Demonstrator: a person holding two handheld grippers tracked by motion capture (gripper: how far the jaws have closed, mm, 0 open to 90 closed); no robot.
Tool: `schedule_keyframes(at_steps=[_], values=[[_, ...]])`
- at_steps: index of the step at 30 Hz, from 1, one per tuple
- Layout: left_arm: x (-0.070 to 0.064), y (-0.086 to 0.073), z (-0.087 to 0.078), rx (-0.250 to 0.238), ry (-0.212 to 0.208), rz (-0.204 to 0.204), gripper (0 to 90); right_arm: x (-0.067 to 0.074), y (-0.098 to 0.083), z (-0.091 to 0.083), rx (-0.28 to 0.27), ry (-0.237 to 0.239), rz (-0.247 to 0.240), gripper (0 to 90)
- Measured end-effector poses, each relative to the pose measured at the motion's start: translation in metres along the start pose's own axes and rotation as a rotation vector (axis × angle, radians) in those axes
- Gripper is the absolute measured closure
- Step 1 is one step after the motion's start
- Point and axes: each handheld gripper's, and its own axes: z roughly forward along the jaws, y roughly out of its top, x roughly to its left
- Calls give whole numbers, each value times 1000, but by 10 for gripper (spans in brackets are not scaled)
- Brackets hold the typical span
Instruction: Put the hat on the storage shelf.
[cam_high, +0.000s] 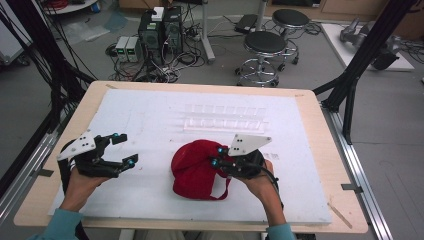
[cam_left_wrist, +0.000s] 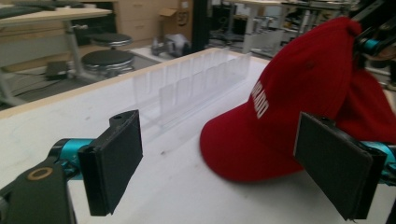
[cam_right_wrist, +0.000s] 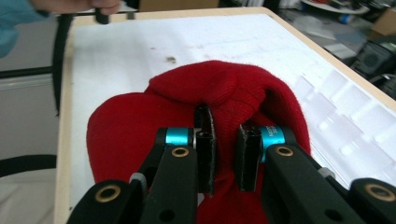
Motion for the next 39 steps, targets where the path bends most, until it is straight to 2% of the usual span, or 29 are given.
schedule_keyframes(at_steps=[1,6,12,15,22,28,32,35,39], values=[[-1,4,4,3,-20,9,158,1,2,0,-7,19,-19,816],[-8,22,26,31,-101,37,157,2,5,-1,-16,47,-43,815],[-18,41,44,30,-153,62,155,3,10,-2,-8,82,-67,814],[-24,48,54,41,-204,74,143,2,11,-2,-11,92,-67,814],[-35,53,91,73,-332,73,131,1,10,-2,-6,108,-71,814],[-43,50,119,113,-420,100,130,0,8,-4,6,113,-78,814],[-45,48,126,130,-435,106,130,-1,7,-5,13,115,-85,814],[-46,48,128,132,-431,112,129,-3,7,-5,6,115,-85,814],[-47,49,127,129,-398,116,127,-5,7,-4,0,110,-82,814]])
